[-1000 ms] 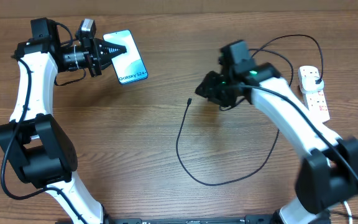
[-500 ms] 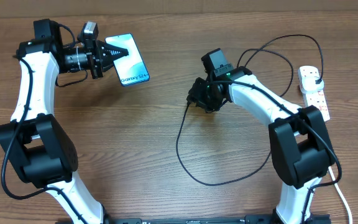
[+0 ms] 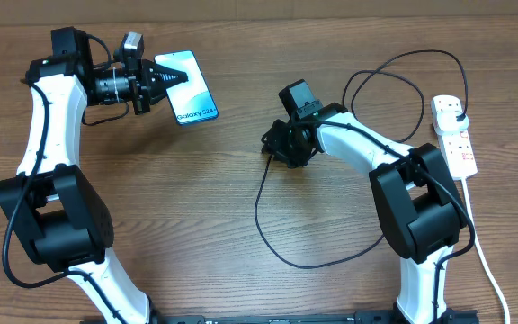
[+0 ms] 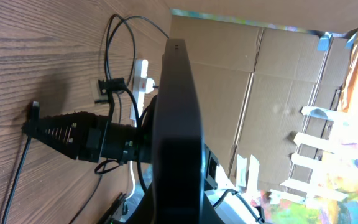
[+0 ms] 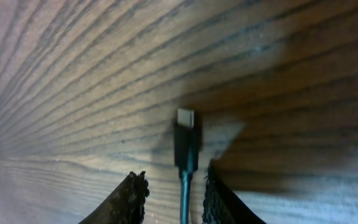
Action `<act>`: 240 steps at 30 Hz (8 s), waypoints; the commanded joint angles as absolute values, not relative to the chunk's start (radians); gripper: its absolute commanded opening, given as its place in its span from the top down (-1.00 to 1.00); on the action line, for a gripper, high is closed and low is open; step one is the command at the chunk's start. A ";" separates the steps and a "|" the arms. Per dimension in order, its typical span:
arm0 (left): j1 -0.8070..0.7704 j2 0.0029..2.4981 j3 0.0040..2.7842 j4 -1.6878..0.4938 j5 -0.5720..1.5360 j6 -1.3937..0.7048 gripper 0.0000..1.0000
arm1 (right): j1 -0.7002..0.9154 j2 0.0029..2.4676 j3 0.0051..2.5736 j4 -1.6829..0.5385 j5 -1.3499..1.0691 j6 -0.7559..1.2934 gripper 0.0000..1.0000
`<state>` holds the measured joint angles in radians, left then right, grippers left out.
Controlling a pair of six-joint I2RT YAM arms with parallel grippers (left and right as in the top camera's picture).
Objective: Plug charger to phone and switch on socket
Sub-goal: 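Bring the USB-C plug up under the phone's bottom port with the right gripper, then push the USB-C plug upward into the phone's charging port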
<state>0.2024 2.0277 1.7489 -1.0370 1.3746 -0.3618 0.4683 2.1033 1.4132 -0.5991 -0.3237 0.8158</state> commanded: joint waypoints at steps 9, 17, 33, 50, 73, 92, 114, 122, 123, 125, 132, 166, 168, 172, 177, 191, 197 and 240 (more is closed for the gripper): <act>0.196 2.020 1.771 -1.040 1.406 -0.337 0.92 | 0.472 2.105 1.426 -0.576 -0.254 0.838 0.34; 0.196 2.020 1.771 -1.040 1.406 -0.336 0.91 | 0.475 2.107 1.406 -0.569 -0.251 0.838 0.38; 0.196 2.020 1.771 -1.044 1.402 -0.336 0.92 | 0.516 2.166 1.398 -0.578 -0.226 0.828 0.92; 0.163 2.020 1.771 -1.157 1.410 -0.125 0.92 | 0.464 1.694 1.407 -0.797 -0.500 0.307 0.92; 0.052 2.020 1.771 -1.214 1.581 0.024 0.91 | 0.603 1.449 1.393 -0.869 -0.686 0.458 0.92; 0.036 2.019 1.856 -0.895 1.581 -0.399 0.91 | 0.603 1.499 1.392 -0.729 -0.634 0.647 0.92; -0.001 2.019 1.860 -0.831 1.581 -0.451 0.92 | 0.599 1.506 1.392 -0.636 -0.618 0.620 0.92; -0.001 2.019 1.860 -0.833 1.581 -0.450 0.92 | 0.576 1.506 1.392 -0.639 -0.604 0.620 0.92; -0.001 2.019 1.860 -0.833 1.581 -0.450 0.92 | 0.572 1.506 1.392 -0.638 -0.604 0.620 0.92; -0.001 2.019 1.860 -0.833 1.581 -0.450 0.92 | 0.565 1.506 1.392 -0.638 -0.604 0.621 0.93; -0.001 2.019 1.860 -0.833 1.581 -0.450 0.91 | 0.556 1.506 1.392 -0.636 -0.604 0.621 0.93; -0.015 2.019 1.860 -0.840 1.581 -0.451 0.92 | 0.556 1.515 1.392 -0.638 -0.607 0.625 0.93; -0.017 2.019 1.860 -0.840 1.581 -0.451 0.91 | 0.556 1.515 1.392 -0.640 -0.607 0.624 0.93; -0.023 2.019 1.860 -0.840 1.581 -0.451 0.91 | 0.556 1.515 1.392 -0.650 -0.616 0.624 0.93; -0.023 2.019 1.860 -0.839 1.581 -0.450 0.92 | 0.556 1.515 1.392 -0.664 -0.615 0.624 0.93; -0.027 2.019 1.860 -0.837 1.581 -0.449 0.91 | 0.554 1.515 1.392 -0.651 -0.629 0.621 0.92; -0.028 2.019 1.860 -0.837 1.581 -0.434 0.92 | 0.554 1.515 1.392 -0.647 -0.630 0.621 0.93; -0.068 2.019 1.860 -0.839 1.582 -0.414 0.91 | 0.497 1.515 1.392 -0.639 -0.615 0.625 0.92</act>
<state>-0.0315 2.0277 1.8286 -0.8360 1.5146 -0.4381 0.5240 1.5085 1.3964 -0.6704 -0.6659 0.6258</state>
